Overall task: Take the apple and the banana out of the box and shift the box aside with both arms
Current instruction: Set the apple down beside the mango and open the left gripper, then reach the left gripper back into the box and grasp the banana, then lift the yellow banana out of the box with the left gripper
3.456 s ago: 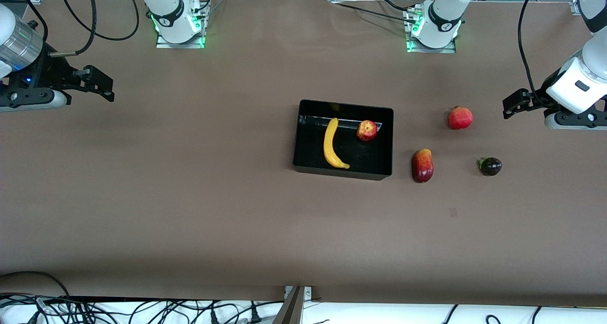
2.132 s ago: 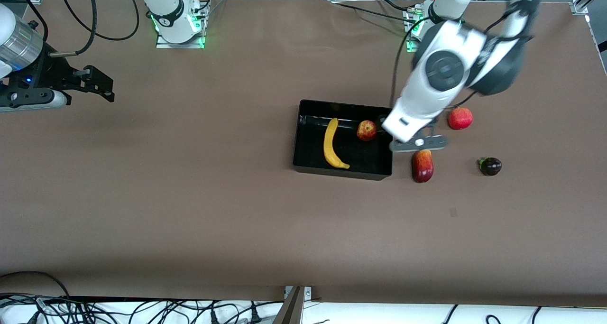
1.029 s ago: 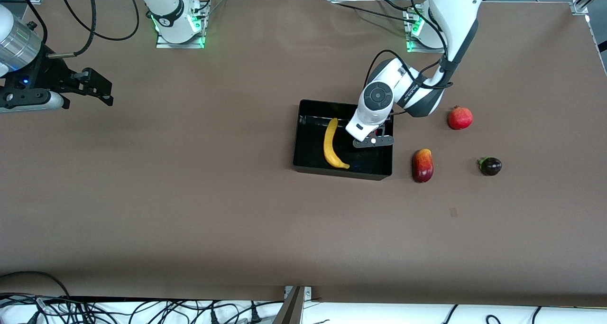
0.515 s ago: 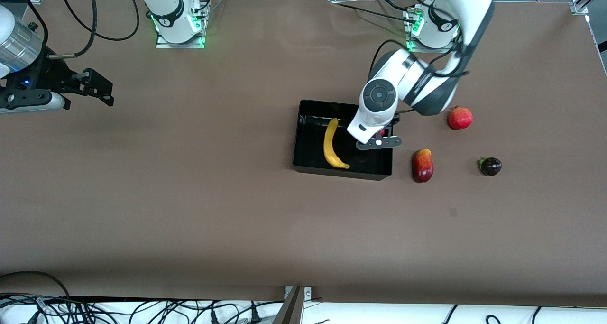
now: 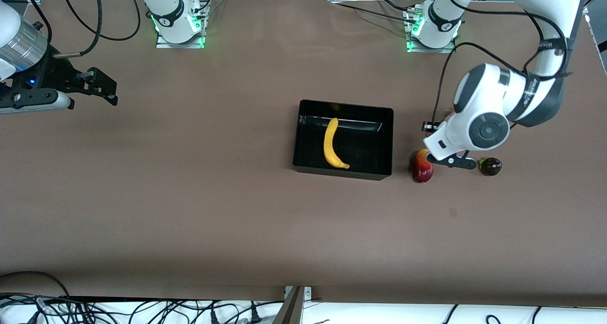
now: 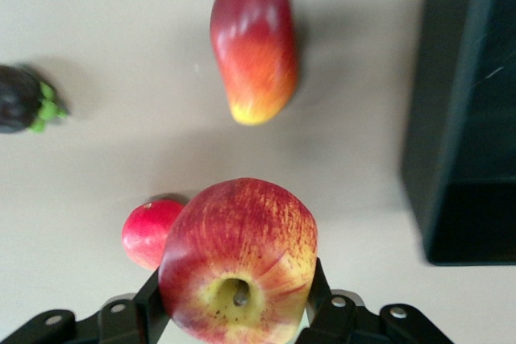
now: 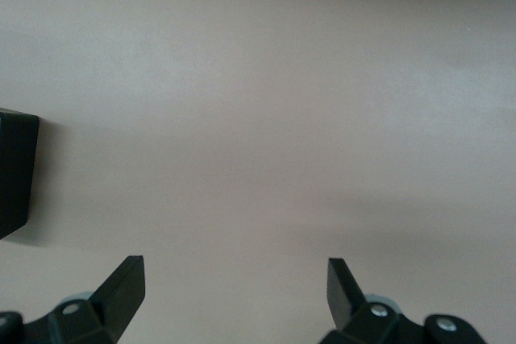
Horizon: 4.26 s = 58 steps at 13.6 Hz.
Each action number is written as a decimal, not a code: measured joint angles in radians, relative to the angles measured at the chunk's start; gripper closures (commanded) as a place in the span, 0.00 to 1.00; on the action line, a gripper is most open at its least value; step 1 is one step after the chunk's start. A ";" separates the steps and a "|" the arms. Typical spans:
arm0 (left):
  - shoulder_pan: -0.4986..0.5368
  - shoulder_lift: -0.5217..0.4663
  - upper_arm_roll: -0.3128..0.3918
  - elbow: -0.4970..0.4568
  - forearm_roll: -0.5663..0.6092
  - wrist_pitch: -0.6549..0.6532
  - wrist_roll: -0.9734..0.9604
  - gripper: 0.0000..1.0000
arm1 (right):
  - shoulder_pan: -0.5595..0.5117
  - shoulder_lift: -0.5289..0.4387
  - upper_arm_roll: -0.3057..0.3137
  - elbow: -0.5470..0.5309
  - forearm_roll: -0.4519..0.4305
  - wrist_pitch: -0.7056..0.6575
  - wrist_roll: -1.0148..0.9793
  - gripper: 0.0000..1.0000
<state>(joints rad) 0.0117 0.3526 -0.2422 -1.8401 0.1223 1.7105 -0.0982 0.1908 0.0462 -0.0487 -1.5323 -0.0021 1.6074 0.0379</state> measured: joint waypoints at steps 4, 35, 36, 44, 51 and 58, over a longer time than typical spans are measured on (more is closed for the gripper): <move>0.006 0.005 -0.009 -0.335 0.000 0.375 0.029 0.87 | 0.000 0.000 0.000 0.000 0.000 0.000 0.000 0.00; -0.416 0.366 -0.045 0.083 -0.052 0.682 -0.507 0.70 | 0.001 -0.001 0.000 0.001 0.000 0.003 -0.001 0.00; -0.416 0.365 -0.045 0.083 -0.049 0.682 -0.507 0.84 | 0.001 -0.001 0.000 0.001 0.000 0.003 -0.001 0.00; -0.417 0.351 -0.044 0.090 -0.047 0.682 -0.507 1.00 | 0.001 -0.001 0.000 0.001 0.000 0.003 -0.001 0.00; -0.413 0.315 -0.044 0.184 -0.047 0.496 -0.507 1.00 | 0.001 -0.001 0.000 0.001 0.000 0.003 -0.001 0.00; -0.331 0.246 -0.027 0.358 -0.046 0.170 -0.377 1.00 | 0.001 -0.001 0.000 0.001 0.000 0.004 0.000 0.00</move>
<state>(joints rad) -0.3195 0.5989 -0.2697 -1.4825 0.0762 1.8805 -0.4752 0.1918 0.0454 -0.0486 -1.5311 -0.0022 1.6110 0.0374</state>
